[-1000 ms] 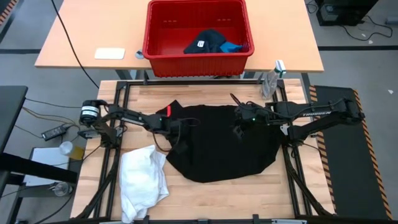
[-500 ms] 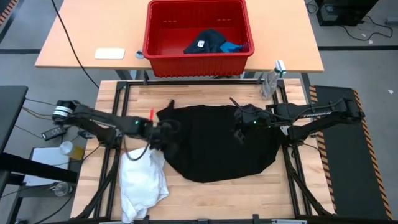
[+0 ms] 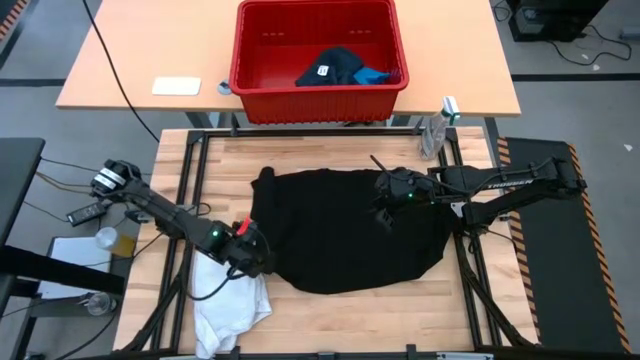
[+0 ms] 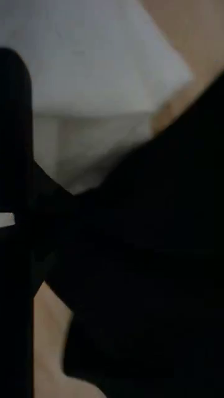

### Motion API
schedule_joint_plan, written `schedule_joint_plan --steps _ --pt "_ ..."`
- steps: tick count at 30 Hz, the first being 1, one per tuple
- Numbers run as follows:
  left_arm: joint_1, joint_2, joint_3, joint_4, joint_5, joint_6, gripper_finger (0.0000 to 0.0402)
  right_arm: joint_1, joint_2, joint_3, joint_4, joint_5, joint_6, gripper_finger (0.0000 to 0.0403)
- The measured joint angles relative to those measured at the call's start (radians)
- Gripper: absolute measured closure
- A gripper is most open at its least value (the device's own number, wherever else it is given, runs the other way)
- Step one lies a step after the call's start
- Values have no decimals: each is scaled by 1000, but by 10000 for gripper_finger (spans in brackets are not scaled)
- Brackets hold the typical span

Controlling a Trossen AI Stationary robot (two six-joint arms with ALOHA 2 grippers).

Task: Fold Laundry from Bin
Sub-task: Fold the black shirt

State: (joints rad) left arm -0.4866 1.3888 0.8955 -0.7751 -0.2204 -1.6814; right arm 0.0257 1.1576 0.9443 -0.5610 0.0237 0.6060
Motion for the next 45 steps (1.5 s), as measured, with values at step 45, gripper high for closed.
schedule_joint_plan --steps 45 --pt "990 -20 -250 176 505 1011 230 -42 1 0 175 86 64 202"
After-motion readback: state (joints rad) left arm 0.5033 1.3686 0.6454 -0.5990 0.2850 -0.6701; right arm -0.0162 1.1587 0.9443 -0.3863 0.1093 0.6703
